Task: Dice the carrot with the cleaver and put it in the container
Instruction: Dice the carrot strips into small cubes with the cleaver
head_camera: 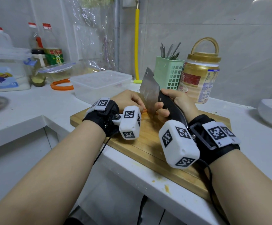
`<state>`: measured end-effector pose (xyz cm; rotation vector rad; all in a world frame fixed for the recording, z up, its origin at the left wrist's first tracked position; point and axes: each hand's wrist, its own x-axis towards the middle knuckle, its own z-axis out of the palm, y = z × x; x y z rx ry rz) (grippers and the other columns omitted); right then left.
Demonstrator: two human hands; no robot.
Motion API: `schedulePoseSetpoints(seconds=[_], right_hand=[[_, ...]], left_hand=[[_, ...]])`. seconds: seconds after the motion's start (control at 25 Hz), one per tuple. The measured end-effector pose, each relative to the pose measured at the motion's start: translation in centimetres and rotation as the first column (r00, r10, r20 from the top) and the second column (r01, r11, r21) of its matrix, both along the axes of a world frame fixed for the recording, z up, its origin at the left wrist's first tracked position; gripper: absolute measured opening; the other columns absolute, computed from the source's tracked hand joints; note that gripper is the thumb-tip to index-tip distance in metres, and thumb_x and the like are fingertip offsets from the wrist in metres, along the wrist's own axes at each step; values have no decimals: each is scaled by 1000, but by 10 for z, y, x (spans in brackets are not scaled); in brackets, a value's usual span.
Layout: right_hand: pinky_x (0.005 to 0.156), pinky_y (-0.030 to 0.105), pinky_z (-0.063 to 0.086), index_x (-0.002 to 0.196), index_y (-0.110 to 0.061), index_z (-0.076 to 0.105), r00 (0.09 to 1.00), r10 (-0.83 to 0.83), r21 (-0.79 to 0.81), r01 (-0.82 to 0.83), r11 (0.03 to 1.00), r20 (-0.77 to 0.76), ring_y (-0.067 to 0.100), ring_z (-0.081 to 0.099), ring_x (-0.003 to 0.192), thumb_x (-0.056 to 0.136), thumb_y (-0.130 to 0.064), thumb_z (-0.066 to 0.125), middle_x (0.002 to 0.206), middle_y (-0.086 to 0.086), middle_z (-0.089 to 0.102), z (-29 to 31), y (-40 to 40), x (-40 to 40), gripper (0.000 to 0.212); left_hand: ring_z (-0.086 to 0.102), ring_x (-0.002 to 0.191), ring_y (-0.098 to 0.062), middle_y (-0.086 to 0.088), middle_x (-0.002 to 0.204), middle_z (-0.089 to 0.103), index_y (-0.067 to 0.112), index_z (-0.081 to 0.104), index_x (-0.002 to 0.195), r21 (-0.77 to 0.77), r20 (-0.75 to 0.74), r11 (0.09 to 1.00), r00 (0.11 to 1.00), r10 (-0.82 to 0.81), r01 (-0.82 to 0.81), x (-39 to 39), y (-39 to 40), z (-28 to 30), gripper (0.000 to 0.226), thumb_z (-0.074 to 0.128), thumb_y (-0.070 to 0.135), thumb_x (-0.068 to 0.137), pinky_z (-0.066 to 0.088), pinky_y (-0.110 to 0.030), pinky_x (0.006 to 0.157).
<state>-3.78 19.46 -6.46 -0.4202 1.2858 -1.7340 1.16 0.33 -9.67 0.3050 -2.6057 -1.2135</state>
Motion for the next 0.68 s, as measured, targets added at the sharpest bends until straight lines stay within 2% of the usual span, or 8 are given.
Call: schedulePoseSetpoints(seconds=[0.08,0.24,0.36,0.48,0.68], right_hand=[[36,12,30,83,-12,44,1000,5,6,-5,1000,-3,13,36,31,99,-32,43,57,4,41,0,0,1,25],[34,12,32,89,-9,45,1000,10,14,-10,1000,-23,13,37,31,99,-30,44,56,6,42,-1,-1,2,23],[33,12,32,96,-8,45,999,7,34,-5,999,-53,14,38,30,99,-29,44,57,7,42,0,-2,2,21],[32,14,33,108,-9,42,991,-5,98,18,995,-132,16,39,30,98,-27,47,59,9,44,1,-5,1,21],[32,14,34,110,-10,42,987,17,180,12,984,-159,15,39,29,98,-28,46,59,8,44,9,-11,0,22]], left_hand=[[63,83,-17,-6,86,71,8,76,83,5,2,1000,1000,-5,5,0,0,0,5,76,8,78,53,-40,87],[60,76,-9,4,76,67,7,75,82,15,0,1000,1000,-5,5,2,5,2,3,74,5,80,49,-30,78],[61,77,-10,5,75,67,5,75,83,12,-3,1000,1000,-6,6,4,6,2,3,74,5,80,50,-32,80],[61,79,-12,1,79,68,8,74,82,19,5,1000,1000,1,-1,5,6,3,3,74,5,81,52,-37,85],[63,85,-16,-12,90,71,16,72,73,45,14,999,1000,10,-11,5,6,3,15,72,4,81,51,-43,93]])
